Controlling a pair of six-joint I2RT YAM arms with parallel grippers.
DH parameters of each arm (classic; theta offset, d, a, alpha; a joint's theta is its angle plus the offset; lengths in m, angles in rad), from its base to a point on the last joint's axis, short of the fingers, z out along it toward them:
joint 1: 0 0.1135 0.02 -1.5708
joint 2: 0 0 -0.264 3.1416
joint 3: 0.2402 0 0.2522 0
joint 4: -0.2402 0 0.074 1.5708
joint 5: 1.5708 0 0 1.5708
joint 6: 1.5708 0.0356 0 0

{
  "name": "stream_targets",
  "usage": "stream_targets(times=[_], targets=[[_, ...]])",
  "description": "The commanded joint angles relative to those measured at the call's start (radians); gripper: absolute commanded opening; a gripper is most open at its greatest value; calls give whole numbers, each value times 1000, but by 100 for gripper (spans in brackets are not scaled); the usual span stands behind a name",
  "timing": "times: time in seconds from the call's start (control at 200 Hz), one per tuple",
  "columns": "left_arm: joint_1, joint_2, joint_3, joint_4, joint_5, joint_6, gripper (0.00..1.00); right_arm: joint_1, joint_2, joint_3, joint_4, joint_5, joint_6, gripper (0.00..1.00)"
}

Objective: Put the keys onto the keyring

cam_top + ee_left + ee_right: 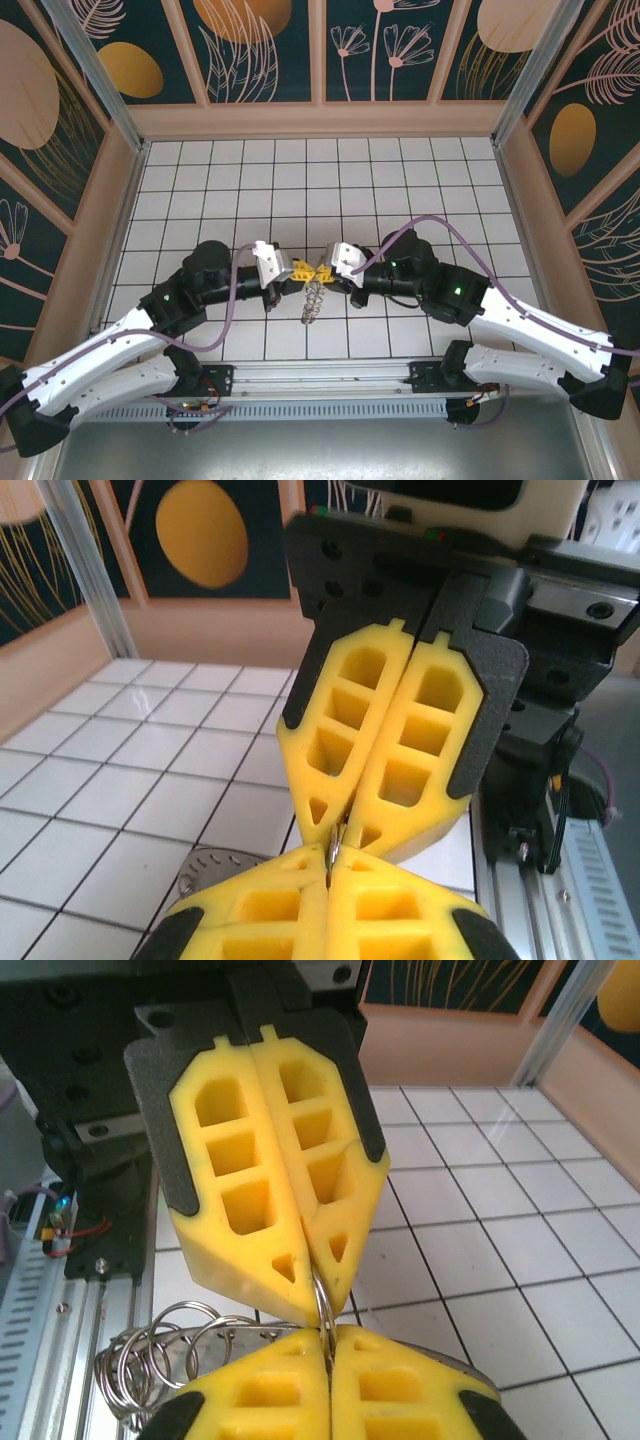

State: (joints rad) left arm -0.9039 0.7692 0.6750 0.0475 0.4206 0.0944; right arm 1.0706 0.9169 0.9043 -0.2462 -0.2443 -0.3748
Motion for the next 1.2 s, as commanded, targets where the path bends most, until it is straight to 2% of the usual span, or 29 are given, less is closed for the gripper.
stream_targets(times=[0.0,0.12,0.275,0.55,0.686,0.956,1.196], targets=[[2,-70,-62,304,13,-109,0,3,-50,-27,111,-44,39,13],[1,-86,-106,441,38,-159,0,3,-55,-39,144,-57,51,20],[0,-82,-112,484,65,-193,0,3,-60,-49,154,-57,51,21],[1,-68,-143,562,80,-227,0,2,-72,-58,175,-71,53,6],[0,-53,-145,576,91,-229,0,4,-67,-58,175,-89,49,0],[1,-54,-149,576,97,-231,0,3,-77,-64,176,-80,50,0],[1,-54,-116,466,94,-194,0,2,-103,-61,183,-61,43,0]])
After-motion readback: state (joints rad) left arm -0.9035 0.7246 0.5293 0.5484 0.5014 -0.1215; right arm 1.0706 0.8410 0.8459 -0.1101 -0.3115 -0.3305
